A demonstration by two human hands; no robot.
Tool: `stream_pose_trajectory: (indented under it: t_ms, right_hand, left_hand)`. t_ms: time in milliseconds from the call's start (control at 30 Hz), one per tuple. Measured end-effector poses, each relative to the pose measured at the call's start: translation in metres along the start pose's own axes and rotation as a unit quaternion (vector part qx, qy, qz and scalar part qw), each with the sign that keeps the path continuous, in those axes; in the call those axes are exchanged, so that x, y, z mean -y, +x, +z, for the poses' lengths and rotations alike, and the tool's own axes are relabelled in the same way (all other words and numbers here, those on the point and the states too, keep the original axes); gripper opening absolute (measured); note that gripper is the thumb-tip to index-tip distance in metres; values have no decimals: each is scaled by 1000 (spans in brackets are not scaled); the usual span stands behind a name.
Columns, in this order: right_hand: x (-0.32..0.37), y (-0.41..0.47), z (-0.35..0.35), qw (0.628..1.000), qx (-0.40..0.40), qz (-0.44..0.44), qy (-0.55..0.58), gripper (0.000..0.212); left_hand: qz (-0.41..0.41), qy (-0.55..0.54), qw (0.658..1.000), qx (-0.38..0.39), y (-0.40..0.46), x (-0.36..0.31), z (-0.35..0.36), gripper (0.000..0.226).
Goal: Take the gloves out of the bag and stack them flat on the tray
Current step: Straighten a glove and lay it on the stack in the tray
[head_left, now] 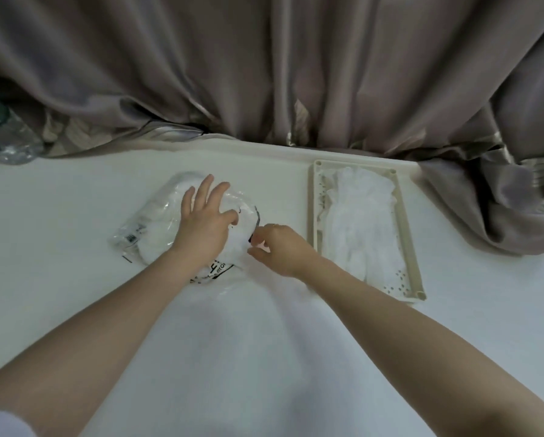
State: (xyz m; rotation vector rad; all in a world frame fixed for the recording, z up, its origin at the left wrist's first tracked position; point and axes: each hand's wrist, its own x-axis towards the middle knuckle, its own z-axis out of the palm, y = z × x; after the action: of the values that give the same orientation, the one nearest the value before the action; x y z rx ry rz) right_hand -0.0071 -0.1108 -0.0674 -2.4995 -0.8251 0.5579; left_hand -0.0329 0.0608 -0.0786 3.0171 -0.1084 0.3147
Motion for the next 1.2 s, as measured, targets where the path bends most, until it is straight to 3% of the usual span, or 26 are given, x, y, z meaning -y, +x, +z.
stream_pose_trajectory:
  t_ms: [133, 233, 300, 400, 500, 633, 733, 900, 1033, 1100, 1200]
  right_hand:
    - [5, 16, 26, 994, 44, 97, -18, 46]
    - [7, 18, 39, 976, 47, 198, 75, 65]
    - [9, 20, 47, 965, 31, 246, 91, 57]
    - [10, 20, 53, 957, 8, 270, 105, 18]
    - [11, 18, 51, 932, -31, 271, 237, 24]
    - [16, 9, 30, 861, -94, 244, 436, 29]
    - [16, 4, 8, 798, -96, 206, 559, 23]
    - [20, -4, -15, 709, -82, 160, 682, 24]
    - [20, -12, -29, 617, -102, 104, 773, 2]
    - [21, -16, -36, 572, -118, 91, 807, 10]
    - [24, -23, -50, 562, -119, 66, 816, 17]
  left_hand:
    - [-62, -31, 990, 123, -8, 19, 4, 31]
    - [-61, -156, 962, 214, -13, 26, 11, 41]
    - [-49, -181, 953, 239, -17, 26, 13, 49]
    - [-48, -163, 952, 256, -19, 23, 16, 64]
    - [-47, -139, 955, 259, -17, 21, 20, 57]
    - [-56, -139, 957, 248, -18, 18, 27, 33]
    - [-66, -133, 956, 254, -16, 16, 26, 18]
    - [-85, -128, 960, 232, -13, 15, 25, 23]
    - [-92, -110, 960, 238, -12, 14, 18, 32]
    - [-120, -143, 959, 215, -11, 13, 14, 33]
    - [-141, -280, 944, 107, -10, 0, -10, 51]
